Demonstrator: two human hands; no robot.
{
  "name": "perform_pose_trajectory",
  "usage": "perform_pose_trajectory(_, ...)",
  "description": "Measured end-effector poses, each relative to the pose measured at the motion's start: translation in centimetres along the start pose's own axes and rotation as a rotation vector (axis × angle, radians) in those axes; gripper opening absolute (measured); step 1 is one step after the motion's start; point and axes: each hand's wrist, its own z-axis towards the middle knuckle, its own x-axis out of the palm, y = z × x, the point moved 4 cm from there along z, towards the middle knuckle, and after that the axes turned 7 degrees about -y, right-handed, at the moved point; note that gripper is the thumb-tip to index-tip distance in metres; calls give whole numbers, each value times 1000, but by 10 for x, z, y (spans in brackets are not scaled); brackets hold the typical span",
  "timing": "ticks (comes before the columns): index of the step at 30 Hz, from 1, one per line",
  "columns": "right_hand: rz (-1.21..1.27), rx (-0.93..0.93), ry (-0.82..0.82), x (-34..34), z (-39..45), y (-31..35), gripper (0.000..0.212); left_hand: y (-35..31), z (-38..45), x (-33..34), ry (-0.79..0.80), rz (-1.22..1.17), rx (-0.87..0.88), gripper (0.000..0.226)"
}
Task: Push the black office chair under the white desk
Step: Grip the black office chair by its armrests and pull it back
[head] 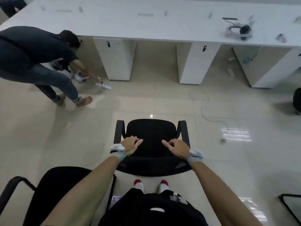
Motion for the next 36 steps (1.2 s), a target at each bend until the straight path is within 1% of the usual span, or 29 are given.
perform_pose_trajectory(3,-42,34,70,22,-9,-14,72,9,-13,25,97,37,-38,57)
perform_pose_trajectory(5,-48,42,104,36,-19,-20,72,13,-23,41,130,59,-53,60)
perform_pose_trajectory(7,-63,33,107,43,-24,-24,71,15,-29,52,140,80,-61,61)
perform_pose_trajectory(10,-179,12,88,57,-33,-29,75,21,-39,69,156,150,-66,62)
perform_pose_trajectory(14,-304,-66,12,62,-37,-29,78,24,-44,75,115,204,-39,67)
perform_pose_trajectory(17,-401,-128,-8,67,-37,-32,79,25,-43,78,110,243,-11,71)
perform_pose_trajectory(20,-437,-181,-49,71,-39,-34,75,25,-44,81,81,274,19,73)
perform_pose_trajectory(22,-461,-203,-89,73,-39,-35,71,25,-43,82,57,318,58,70)
perform_pose_trajectory(25,-478,-200,-122,75,-36,-35,60,26,-41,83,40,379,117,62)
perform_pose_trajectory(28,-454,-176,-120,76,-32,-36,48,26,-37,81,18,388,129,56)
perform_pose_trajectory(36,-452,-154,-90,75,-21,-35,45,28,-26,75,-21,374,111,50)
